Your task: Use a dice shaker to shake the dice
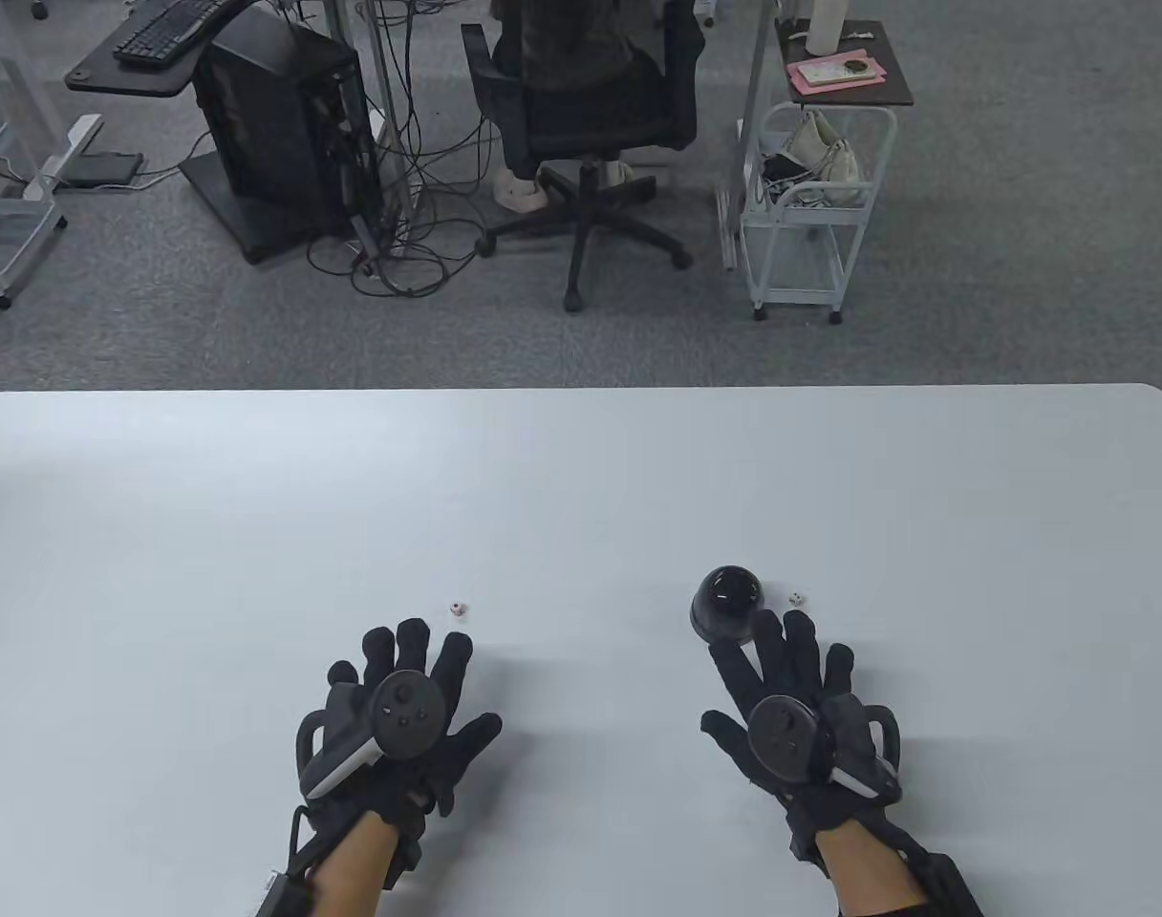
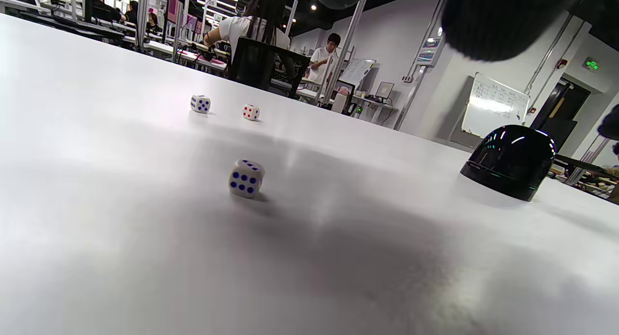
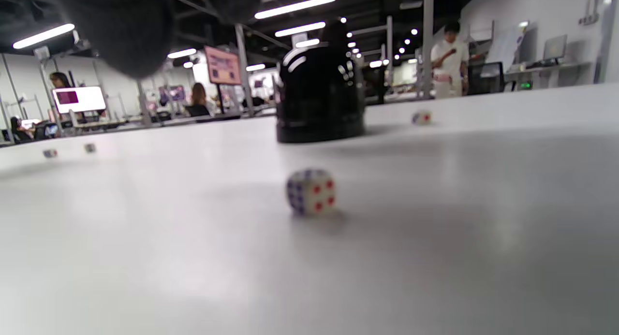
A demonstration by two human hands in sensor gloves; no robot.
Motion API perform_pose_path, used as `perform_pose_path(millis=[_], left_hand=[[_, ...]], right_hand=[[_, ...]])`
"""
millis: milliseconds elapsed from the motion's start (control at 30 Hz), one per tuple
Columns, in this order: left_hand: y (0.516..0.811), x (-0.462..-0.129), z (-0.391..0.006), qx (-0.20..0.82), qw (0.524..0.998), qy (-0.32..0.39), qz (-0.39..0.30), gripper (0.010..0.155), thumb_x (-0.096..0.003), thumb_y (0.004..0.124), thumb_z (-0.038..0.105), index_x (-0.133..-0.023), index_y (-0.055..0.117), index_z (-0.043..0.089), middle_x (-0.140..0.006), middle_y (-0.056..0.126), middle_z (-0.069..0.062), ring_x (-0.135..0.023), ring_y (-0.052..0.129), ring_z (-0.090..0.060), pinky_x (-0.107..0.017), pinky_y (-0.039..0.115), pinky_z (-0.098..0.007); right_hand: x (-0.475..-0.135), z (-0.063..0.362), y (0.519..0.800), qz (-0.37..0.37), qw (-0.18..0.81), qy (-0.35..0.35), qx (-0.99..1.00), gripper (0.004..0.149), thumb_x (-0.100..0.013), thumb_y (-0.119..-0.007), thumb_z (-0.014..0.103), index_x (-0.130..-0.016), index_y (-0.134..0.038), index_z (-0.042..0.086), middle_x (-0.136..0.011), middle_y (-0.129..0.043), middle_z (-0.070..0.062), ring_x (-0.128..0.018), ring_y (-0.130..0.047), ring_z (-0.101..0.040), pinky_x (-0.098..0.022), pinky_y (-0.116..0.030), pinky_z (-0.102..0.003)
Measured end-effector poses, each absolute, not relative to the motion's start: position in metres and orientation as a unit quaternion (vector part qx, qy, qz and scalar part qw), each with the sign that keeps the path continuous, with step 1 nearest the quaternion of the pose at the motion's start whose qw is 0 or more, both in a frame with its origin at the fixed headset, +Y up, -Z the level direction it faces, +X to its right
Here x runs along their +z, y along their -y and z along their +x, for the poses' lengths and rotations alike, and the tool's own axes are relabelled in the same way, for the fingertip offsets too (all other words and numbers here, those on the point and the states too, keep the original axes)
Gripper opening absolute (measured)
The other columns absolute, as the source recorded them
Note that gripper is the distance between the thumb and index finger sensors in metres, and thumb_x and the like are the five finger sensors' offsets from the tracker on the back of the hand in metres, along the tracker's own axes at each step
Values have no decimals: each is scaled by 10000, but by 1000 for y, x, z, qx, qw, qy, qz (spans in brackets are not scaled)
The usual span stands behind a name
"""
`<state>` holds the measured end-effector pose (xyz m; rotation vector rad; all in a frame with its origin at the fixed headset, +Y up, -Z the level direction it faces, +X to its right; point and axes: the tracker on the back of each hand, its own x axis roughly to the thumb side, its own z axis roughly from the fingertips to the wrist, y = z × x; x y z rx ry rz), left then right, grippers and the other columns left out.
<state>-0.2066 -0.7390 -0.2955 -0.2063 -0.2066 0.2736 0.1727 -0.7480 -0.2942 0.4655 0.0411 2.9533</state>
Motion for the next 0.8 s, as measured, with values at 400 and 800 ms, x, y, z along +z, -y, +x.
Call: perform_pose_path(millis=[400, 800], left_hand=[[741, -297, -206, 142, 978, 105, -110, 847, -504, 595, 716, -1141, 177, 347, -1203, 67, -186, -1054, 17, -517, -626, 95, -770], [741, -297, -207, 143, 979, 99, -104, 848, -504, 592, 719, -1138, 169, 346, -1202, 76, -190, -1055, 37, -522, -626, 109, -772]], right_hand=[[-294, 173, 748, 151, 77, -16, 985, 716, -591, -669, 571, -1169, -330, 319, -1193, -156, -198, -1054, -72, -485, -685, -241, -773], [-294, 174, 751, 156, 103, -25, 982, 722, -590, -682, 565, -1167, -333, 304, -1186, -182, -221, -1053, -140, -521, -688, -299, -772]])
